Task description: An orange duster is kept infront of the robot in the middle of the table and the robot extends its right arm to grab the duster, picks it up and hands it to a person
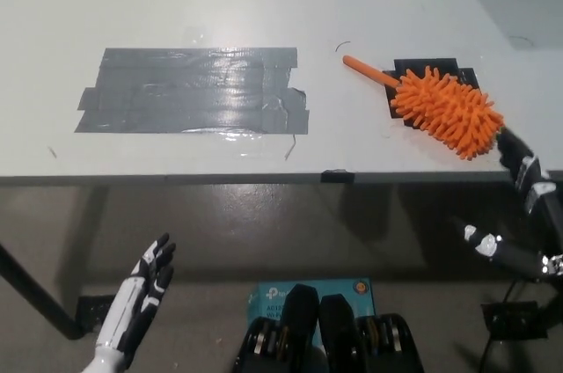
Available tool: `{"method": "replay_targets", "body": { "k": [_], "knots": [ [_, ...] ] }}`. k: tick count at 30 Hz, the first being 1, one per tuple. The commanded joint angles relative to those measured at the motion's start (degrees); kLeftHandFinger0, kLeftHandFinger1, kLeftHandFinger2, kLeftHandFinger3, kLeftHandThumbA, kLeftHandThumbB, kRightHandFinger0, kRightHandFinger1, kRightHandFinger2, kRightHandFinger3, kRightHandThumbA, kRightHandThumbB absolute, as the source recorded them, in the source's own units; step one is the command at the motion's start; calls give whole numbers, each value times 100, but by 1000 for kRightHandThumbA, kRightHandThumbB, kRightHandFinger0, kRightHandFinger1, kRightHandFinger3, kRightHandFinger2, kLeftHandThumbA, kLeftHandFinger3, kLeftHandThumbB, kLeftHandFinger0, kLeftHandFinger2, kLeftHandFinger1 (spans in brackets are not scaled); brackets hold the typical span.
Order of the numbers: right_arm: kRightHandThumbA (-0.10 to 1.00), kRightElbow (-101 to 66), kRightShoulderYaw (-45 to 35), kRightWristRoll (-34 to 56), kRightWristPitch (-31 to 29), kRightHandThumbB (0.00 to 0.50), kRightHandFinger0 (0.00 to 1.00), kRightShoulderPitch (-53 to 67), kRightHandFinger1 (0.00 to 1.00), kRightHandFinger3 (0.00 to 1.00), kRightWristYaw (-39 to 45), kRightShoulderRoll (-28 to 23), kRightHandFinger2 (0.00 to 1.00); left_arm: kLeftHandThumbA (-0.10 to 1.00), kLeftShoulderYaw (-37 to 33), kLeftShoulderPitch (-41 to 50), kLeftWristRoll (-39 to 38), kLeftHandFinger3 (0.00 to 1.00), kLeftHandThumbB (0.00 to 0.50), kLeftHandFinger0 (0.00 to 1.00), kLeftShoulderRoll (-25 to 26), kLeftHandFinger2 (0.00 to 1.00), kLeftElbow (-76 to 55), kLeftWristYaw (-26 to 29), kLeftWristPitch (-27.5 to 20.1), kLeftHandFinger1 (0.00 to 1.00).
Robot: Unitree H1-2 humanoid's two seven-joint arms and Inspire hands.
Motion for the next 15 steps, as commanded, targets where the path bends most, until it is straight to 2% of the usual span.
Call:
{"method": "replay_targets", "body": {
  "k": [1,5,7,10,15],
  "knots": [
    [880,-475,148,-1170,908,348,1000,-783,1000,1000,-4,-368,1000,932,-21,116,23,1000,201,1000,-29,1000,-182,-7,-254,1000],
    [891,-6,379,-1440,1572,376,1000,-1668,1000,1000,134,-522,1000,922,-31,203,41,1000,194,1000,-49,1000,-194,4,-278,1000],
    [885,495,458,-1515,1625,374,1000,-2111,1000,1000,90,-545,1000,924,-35,210,64,1000,196,1000,-53,1000,-179,15,-297,1000],
    [856,1213,665,-1680,1783,341,1000,-2707,1000,1000,103,-631,1000,933,-37,212,74,1000,206,1000,-48,1000,-205,5,-240,1000],
    [876,2250,1171,-2094,2161,356,1000,-3538,1000,1000,199,-764,1000,933,-31,206,101,1000,201,1000,-57,1000,-227,22,-257,1000]
  ]
}}
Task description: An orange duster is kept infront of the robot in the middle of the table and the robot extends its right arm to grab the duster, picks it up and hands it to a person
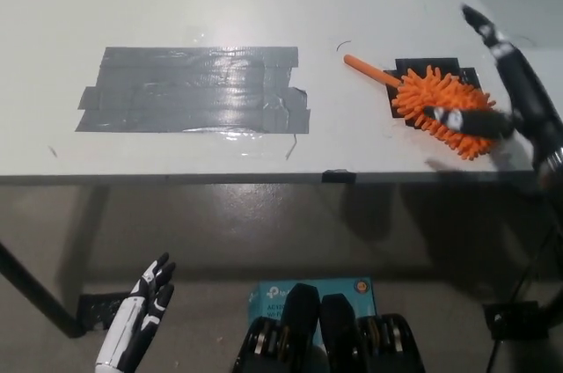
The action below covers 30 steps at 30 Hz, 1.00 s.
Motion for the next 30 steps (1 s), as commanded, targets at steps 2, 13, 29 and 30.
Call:
{"method": "replay_targets", "body": {
  "k": [2,13,29,30],
  "knots": [
    [871,812,393,-719,710,366,1000,-869,1000,1000,52,-165,1000,935,-20,4,71,1000,199,1000,-21,1000,-219,15,-227,1000],
    [881,2643,772,-1084,1129,419,1000,-1607,1000,1000,36,122,1000,913,-21,-29,46,1000,191,1000,-12,1000,-247,-17,-228,1000],
    [1000,3846,1104,-935,983,437,1000,-1938,1000,1000,406,222,1000,894,-28,-120,108,1000,178,1000,12,1000,-257,-15,-190,1000],
    [1000,3913,1086,-894,948,449,1000,-1971,1000,1000,427,232,1000,893,-29,-130,107,1000,177,1000,11,1000,-252,-17,-186,1000]
  ]
}}
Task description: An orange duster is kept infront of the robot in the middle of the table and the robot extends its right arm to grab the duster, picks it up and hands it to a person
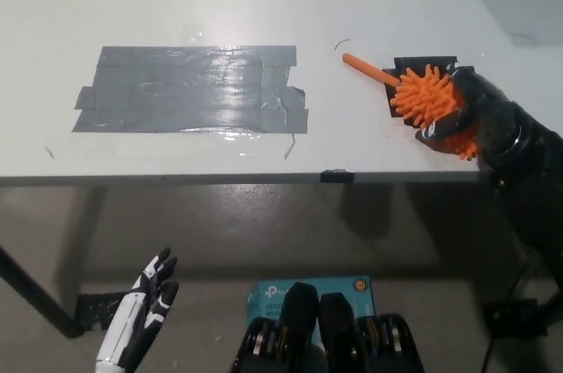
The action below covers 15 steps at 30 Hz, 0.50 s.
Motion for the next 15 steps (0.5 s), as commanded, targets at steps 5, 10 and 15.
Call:
{"method": "replay_targets", "body": {
  "k": [5,10,15],
  "knots": [
    [851,574,-273,502,-145,391,1000,-500,1000,1000,331,121,1000,885,-24,-127,44,1000,179,1000,7,1000,-99,-21,-209,1000],
    [269,819,-116,370,-49,244,123,-603,197,1000,465,104,320,885,-14,-161,32,1000,182,1000,32,1000,-145,-45,-133,1000],
    [-100,731,202,204,-148,200,90,-548,475,1000,659,-11,774,892,-18,-192,24,1000,191,995,39,1000,-140,-61,-154,1000]
  ]
}}
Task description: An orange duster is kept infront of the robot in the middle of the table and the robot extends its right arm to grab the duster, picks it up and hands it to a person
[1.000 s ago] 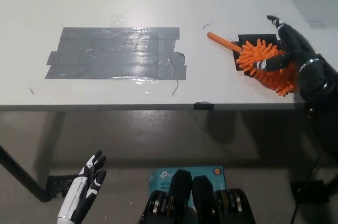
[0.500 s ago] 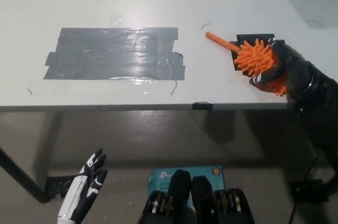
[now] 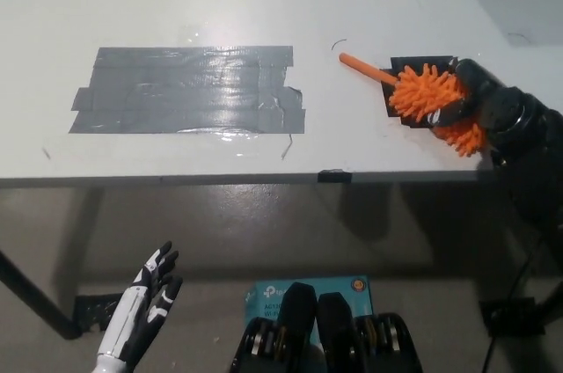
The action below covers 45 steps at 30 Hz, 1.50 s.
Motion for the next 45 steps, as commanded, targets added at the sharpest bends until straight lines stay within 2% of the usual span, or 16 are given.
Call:
{"method": "replay_targets", "body": {
  "k": [1,5,11,12,13,14,15,16,18,19,20,21,27,33,39,45],
  "knots": [
    [-100,83,264,-12,-75,198,77,-135,459,1000,505,-21,740,894,-22,-85,46,1000,191,993,41,1000,-143,-47,-155,1000],
    [-100,-38,427,-33,-64,186,0,-109,391,1000,609,-92,655,900,-22,-107,25,1000,200,992,36,1000,-104,-55,-152,1000],
    [-100,-242,427,85,-41,182,0,-44,422,1000,698,-155,700,904,-18,-139,-22,1000,201,983,36,1000,-123,-83,-120,1000],
    [-100,-297,338,200,-114,169,0,-5,429,808,737,-168,720,904,-19,-145,-18,1000,201,980,39,1000,-125,-84,-117,1000],
    [-100,-325,272,279,-152,168,0,19,455,754,767,-172,760,905,-20,-147,-18,1000,201,979,40,1000,-119,-85,-125,1000],
    [-100,-377,84,483,-185,170,0,74,470,517,808,-160,801,905,-19,-147,-35,1000,201,978,42,1000,-119,-96,-119,1000],
    [-100,-376,-238,803,-214,162,0,131,517,381,837,-109,892,902,-16,-145,-63,1000,196,973,40,1000,-124,-108,-120,1000],
    [-100,-370,-348,903,-222,161,9,148,549,368,846,-88,939,901,-15,-144,-72,1000,195,972,39,1000,-126,-111,-121,1000],
    [-100,-408,-1055,1544,7,167,0,227,405,451,1009,54,835,895,-8,-141,-83,1000,190,964,30,1000,-139,-118,-114,1000],
    [-100,-335,-1533,2023,50,146,0,261,402,677,1139,145,803,896,-6,-137,-90,1000,192,962,30,1000,-152,-127,-103,1000],
    [-100,-263,-1848,2341,28,164,0,284,405,774,1236,202,790,896,-4,-134,-96,1000,192,961,29,1000,-160,-132,-99,1000],
    [-100,-80,-2212,2688,-9,123,0,274,373,1000,1378,262,751,897,-3,-133,-98,1000,191,960,30,1000,-158,-133,-104,1000],
    [-100,743,-3623,3926,144,153,0,164,205,986,1877,427,601,901,6,-213,-123,1000,179,947,53,1000,-120,-157,-117,1000],
    [-100,1119,-4301,4523,144,154,0,139,177,934,2159,517,595,901,11,-256,-122,1000,181,944,54,1000,-110,-152,-127,1000],
    [-100,1007,-4552,4846,144,96,0,185,236,961,2179,634,596,905,5,-278,-83,1000,176,938,59,1000,-80,-137,-145,1000],
    [-100,777,-4655,5276,144,86,0,234,328,1000,2187,771,652,905,16,-322,-134,1000,191,938,47,1000,-69,-152,-122,1000]
  ]
}}
